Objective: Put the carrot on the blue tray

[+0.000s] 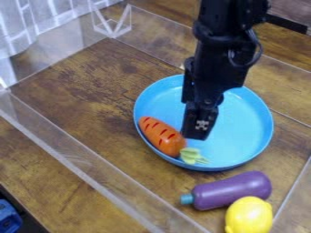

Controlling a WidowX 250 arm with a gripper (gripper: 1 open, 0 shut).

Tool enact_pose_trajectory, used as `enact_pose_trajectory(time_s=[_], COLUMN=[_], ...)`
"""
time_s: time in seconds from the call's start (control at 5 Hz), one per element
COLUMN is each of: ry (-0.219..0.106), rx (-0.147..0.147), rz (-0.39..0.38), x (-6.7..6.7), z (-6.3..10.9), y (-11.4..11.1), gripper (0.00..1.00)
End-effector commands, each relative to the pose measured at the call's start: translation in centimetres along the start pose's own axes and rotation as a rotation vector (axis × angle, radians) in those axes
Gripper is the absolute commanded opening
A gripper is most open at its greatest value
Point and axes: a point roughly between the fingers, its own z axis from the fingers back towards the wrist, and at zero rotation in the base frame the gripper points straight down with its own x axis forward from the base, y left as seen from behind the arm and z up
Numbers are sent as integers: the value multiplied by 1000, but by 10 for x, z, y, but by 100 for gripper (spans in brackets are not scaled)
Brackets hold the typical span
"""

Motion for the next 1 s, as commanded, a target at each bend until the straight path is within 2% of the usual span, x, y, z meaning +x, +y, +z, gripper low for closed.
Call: enact_pose_trajectory(time_s=[0.0, 0.8], ry=[-24, -42], rx=[37, 72], rz=[14, 28], x=[0, 4], z=[4, -17], y=[12, 19], gripper=[100, 100])
